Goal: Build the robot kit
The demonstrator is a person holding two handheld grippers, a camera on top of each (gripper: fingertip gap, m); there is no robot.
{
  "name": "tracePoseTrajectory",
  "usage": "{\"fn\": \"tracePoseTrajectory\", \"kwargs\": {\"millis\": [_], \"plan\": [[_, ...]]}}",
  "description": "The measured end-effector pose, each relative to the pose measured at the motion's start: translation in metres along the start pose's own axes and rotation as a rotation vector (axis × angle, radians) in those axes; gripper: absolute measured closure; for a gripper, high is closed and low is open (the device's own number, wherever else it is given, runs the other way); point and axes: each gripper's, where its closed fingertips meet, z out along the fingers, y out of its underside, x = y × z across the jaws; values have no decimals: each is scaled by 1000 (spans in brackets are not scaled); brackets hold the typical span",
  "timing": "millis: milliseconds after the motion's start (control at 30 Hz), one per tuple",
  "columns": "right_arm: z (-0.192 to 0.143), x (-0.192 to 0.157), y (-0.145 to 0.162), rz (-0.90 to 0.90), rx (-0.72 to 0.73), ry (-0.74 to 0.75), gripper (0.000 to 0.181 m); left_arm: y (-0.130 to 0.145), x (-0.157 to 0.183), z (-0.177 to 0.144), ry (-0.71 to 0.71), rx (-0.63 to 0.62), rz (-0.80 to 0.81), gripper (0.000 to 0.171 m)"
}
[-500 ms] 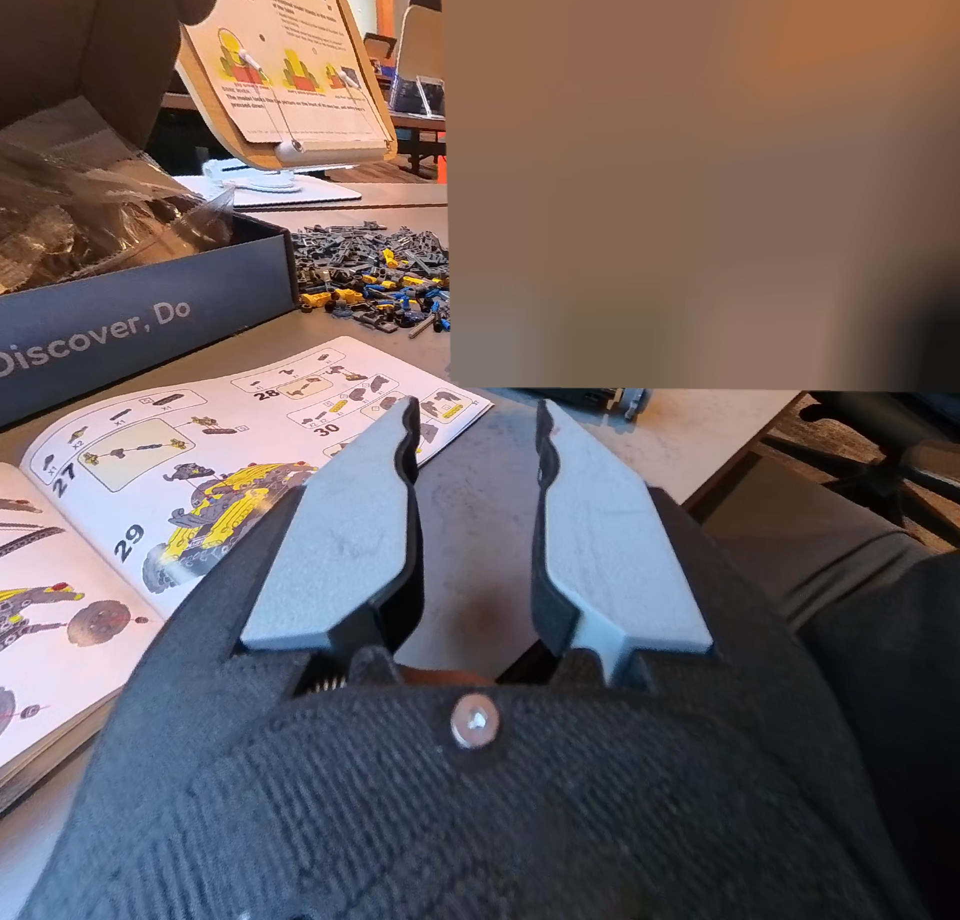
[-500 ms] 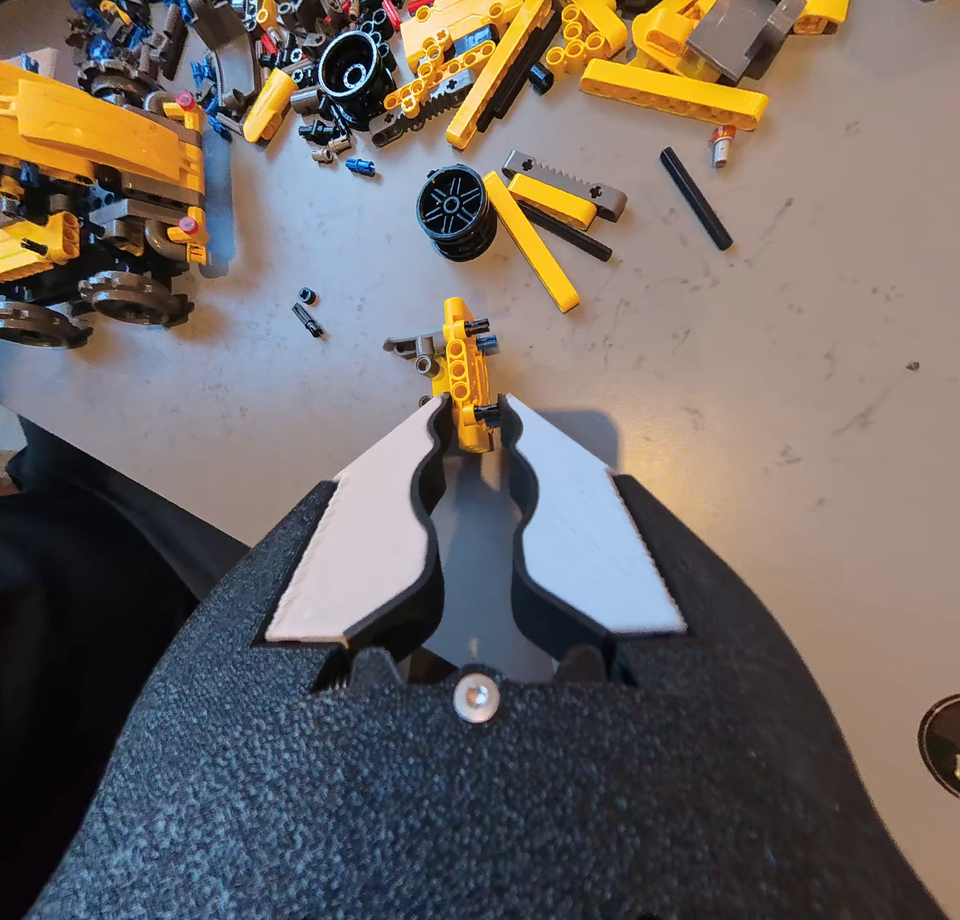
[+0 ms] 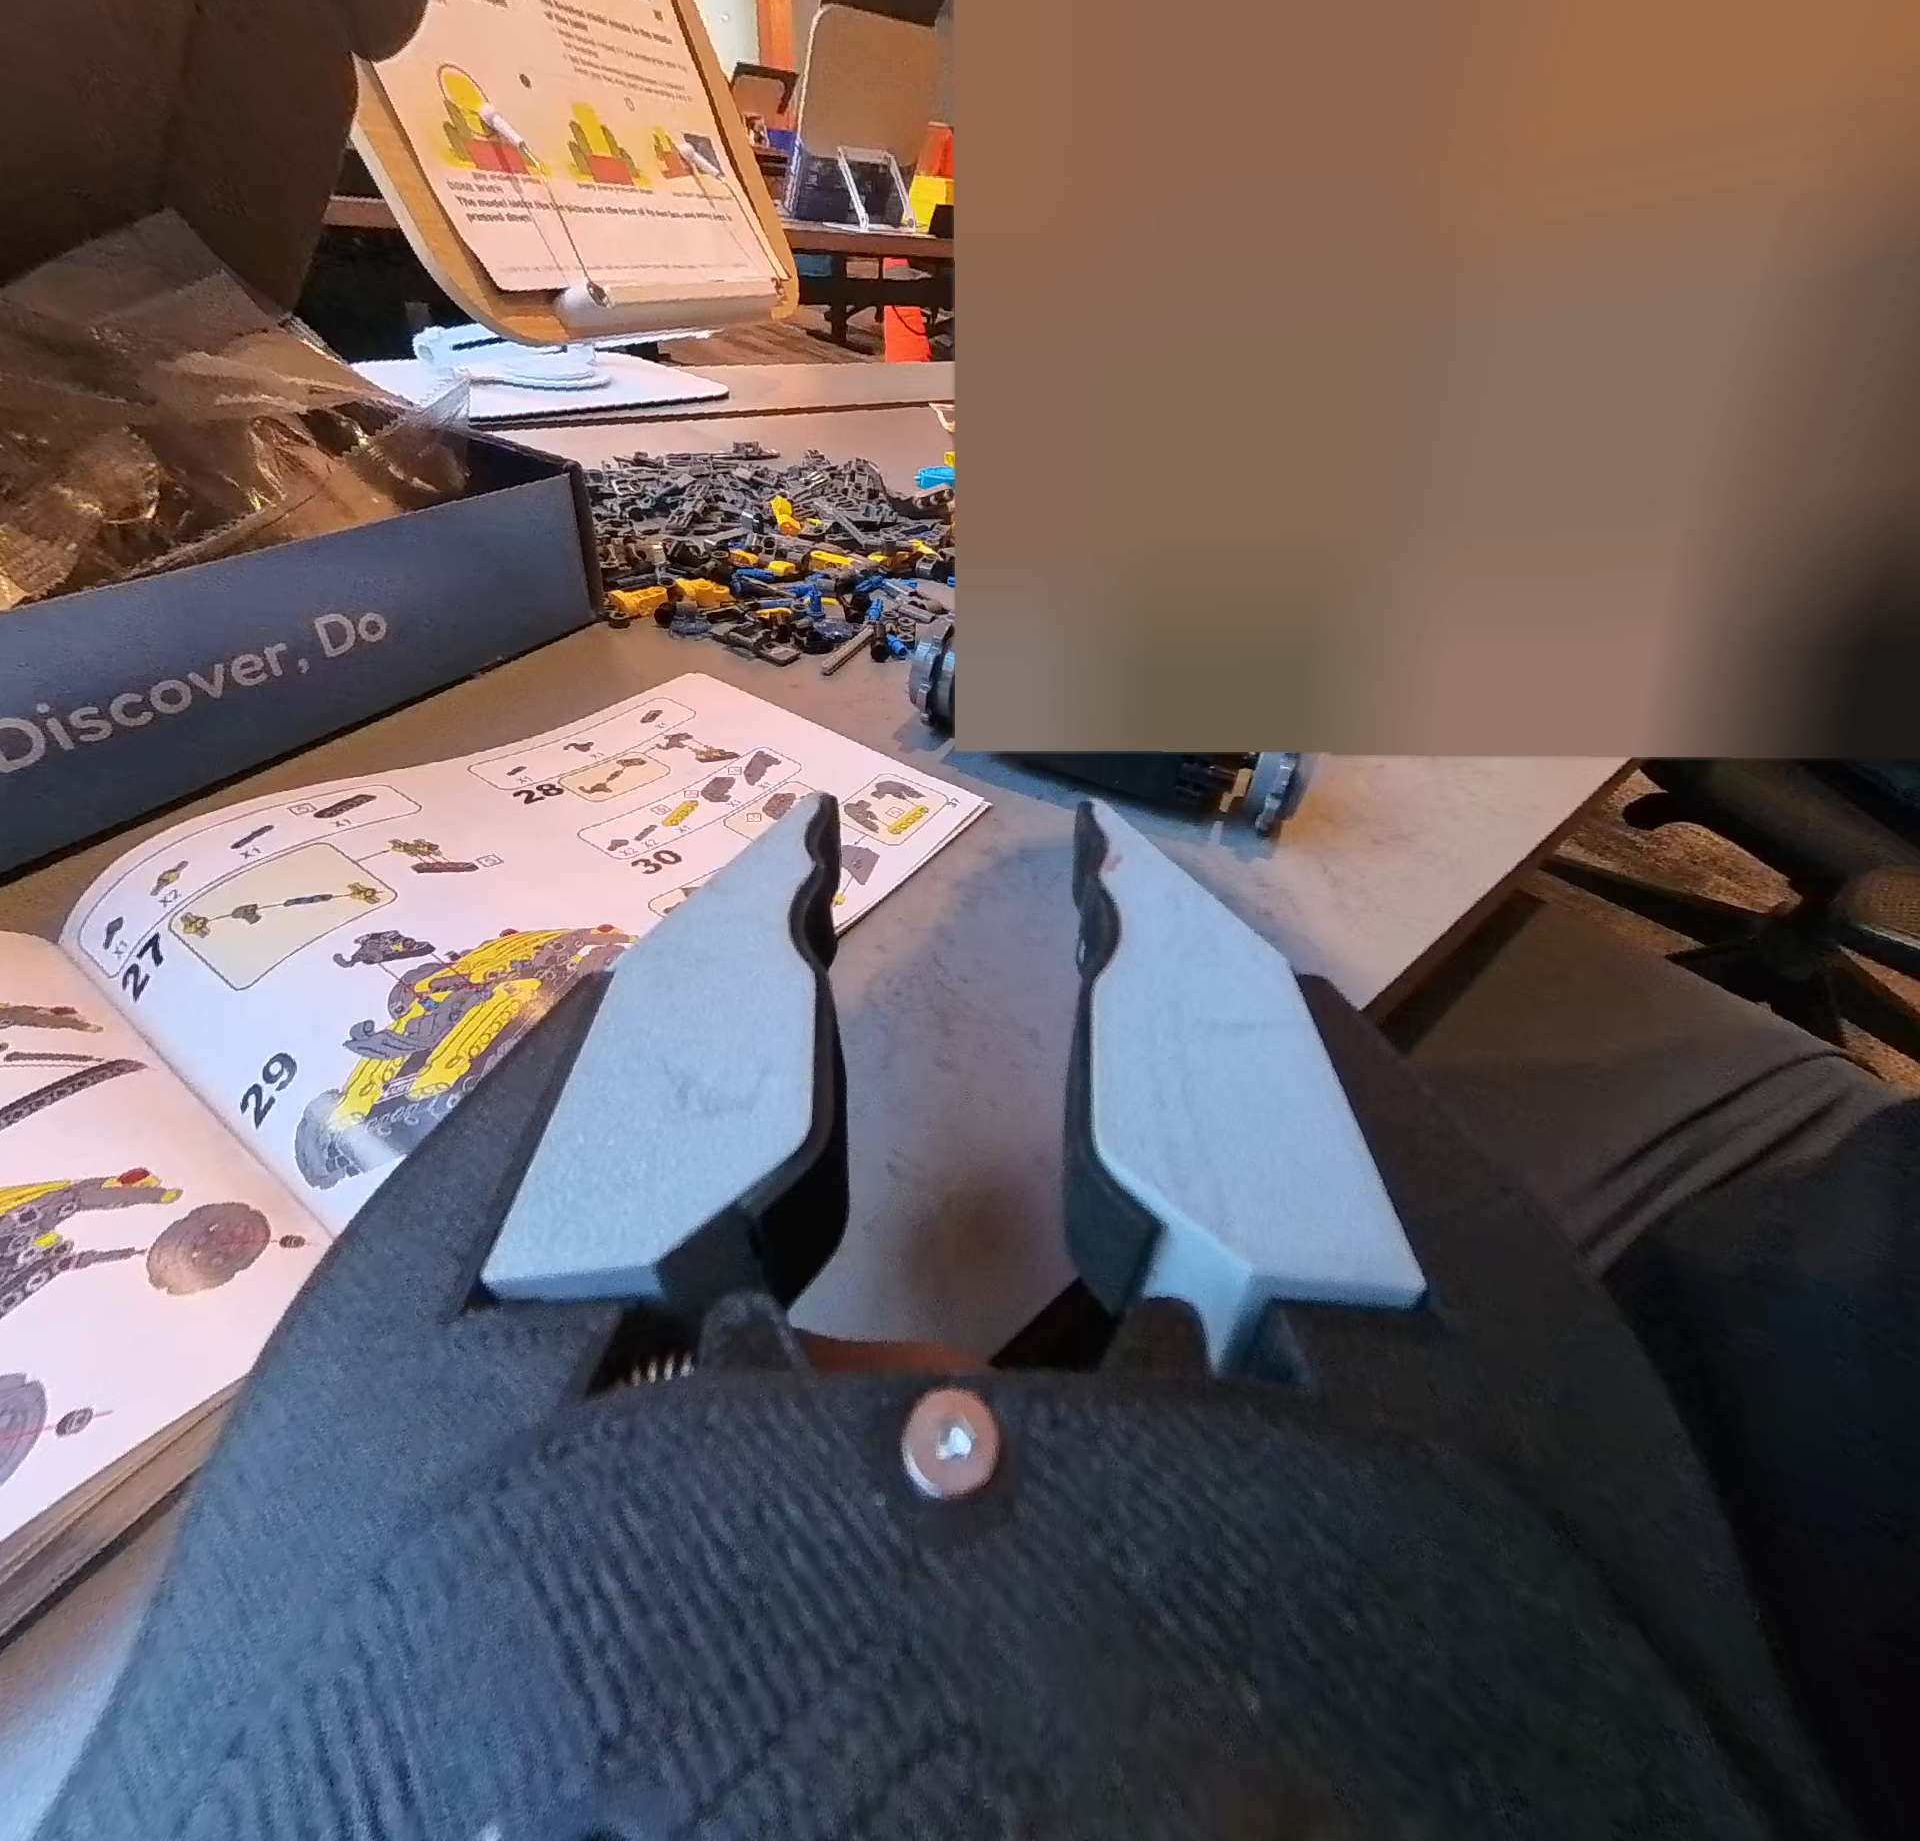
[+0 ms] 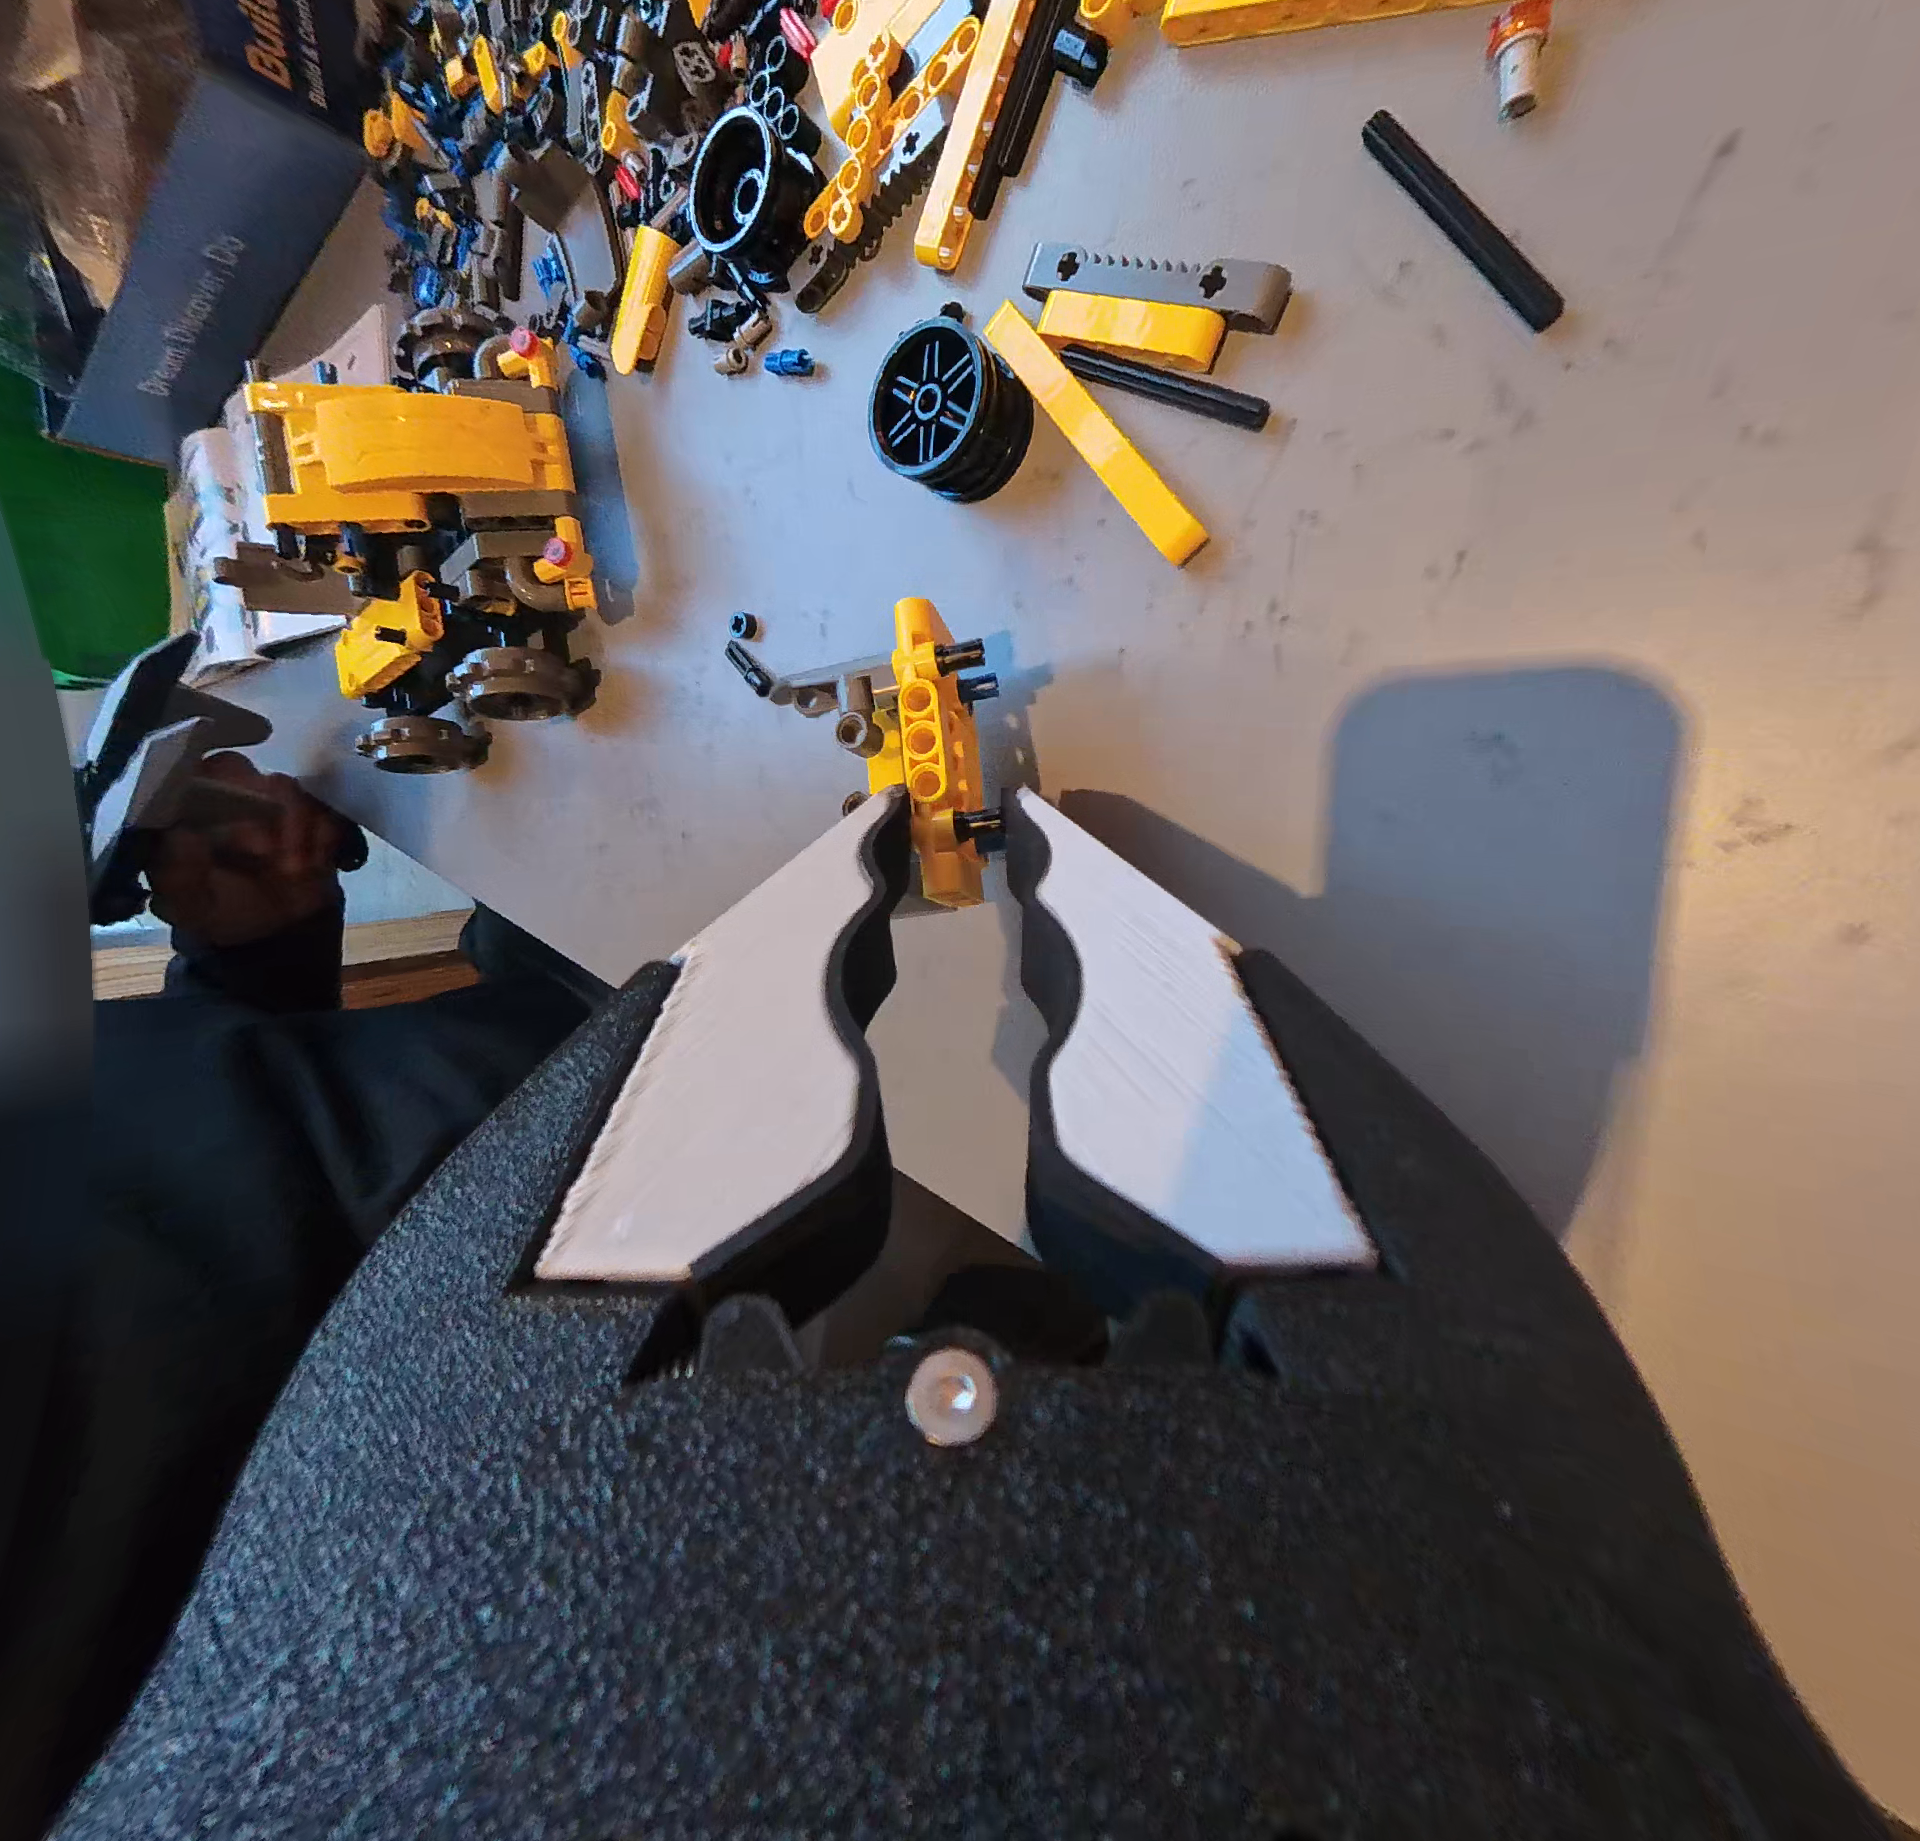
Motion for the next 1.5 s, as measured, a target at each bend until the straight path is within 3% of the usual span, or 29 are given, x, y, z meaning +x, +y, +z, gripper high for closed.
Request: {"fn": "tracePoseTrajectory", "kwargs": {"millis": [267,467,633,933,1200,1500], "plan": [[3,7,5,-136,-26,133,164,0,1,0,2,-1,5,128],[9,2,7,-354,-42,247,164,2,2,2,-4,-8,26,128],[9,3,5,-447,-36,331,150,1,-1,-1,-15,-9,39,128],[3,1,3,-455,87,311,145,2,-2,-4,-31,-13,52,128],[-8,-7,-11,-462,324,271,145,3,-1,-2,-32,-21,65,128],[0,-4,-17,-464,385,242,143,3,-3,-2,-34,-19,54,128]]}}
